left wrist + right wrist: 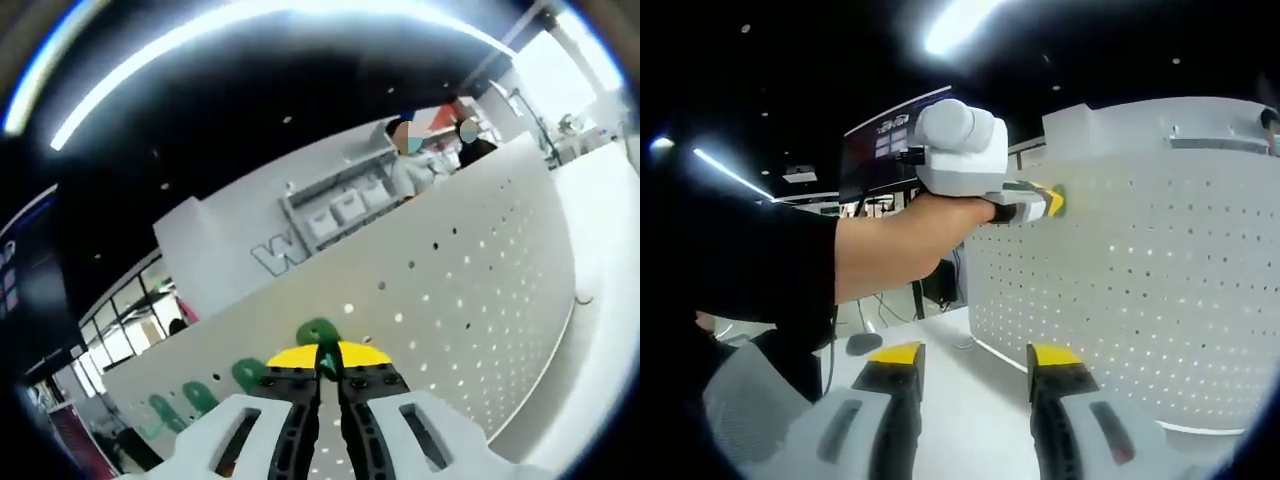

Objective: Insert the hook assembly into the mounting plate slot until the hook locks in place.

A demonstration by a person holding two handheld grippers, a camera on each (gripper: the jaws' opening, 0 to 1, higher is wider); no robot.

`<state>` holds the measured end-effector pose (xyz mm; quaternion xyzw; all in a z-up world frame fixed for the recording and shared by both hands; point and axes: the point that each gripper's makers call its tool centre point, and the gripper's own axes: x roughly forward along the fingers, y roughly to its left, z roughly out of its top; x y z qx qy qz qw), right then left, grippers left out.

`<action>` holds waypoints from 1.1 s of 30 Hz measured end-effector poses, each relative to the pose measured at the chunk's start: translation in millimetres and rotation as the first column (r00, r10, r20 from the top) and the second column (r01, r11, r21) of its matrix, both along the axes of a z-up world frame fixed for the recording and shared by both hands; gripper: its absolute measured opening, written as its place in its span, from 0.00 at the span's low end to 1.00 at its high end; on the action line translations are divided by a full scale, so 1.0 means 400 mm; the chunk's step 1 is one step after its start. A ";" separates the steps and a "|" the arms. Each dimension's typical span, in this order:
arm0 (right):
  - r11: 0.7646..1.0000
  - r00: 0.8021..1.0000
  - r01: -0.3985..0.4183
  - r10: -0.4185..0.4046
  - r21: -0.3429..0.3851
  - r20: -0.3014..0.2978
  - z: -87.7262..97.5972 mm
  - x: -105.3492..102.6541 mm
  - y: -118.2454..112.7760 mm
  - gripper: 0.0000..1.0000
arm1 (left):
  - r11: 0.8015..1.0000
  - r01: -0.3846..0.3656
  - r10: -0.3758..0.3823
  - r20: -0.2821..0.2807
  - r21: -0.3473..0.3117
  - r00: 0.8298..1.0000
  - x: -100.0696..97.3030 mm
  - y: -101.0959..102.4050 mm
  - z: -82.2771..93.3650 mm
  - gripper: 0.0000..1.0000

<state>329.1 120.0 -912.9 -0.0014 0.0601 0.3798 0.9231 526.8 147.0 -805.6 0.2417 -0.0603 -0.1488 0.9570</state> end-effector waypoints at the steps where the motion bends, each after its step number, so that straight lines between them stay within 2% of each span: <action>1: 1.000 1.000 -0.001 0.001 -0.002 -0.002 -0.002 0.000 0.001 0.38 | 1.000 0.001 -0.001 0.001 0.001 1.000 0.000 0.000 0.000 0.05; 7: 1.000 1.000 -0.014 0.013 -0.020 -0.014 -0.015 -0.005 0.012 0.38 | 1.000 0.008 -0.008 0.007 -0.004 1.000 0.002 0.002 0.000 0.05; 21: 0.999 0.999 -0.011 0.010 -0.036 -0.034 -0.035 -0.002 0.013 0.38 | 0.996 0.034 -0.034 0.000 -0.078 0.999 -0.001 0.003 0.000 0.06; 27: 0.999 0.999 -0.006 0.004 -0.041 -0.035 -0.038 -0.001 0.010 0.38 | 0.991 0.044 -0.046 -0.013 -0.130 0.999 0.001 0.006 -0.002 0.06; 33: 0.999 0.999 0.000 -0.001 -0.039 -0.034 -0.037 0.001 0.005 0.38 | 0.989 0.048 -0.051 -0.015 -0.143 0.999 0.000 0.004 -0.003 0.06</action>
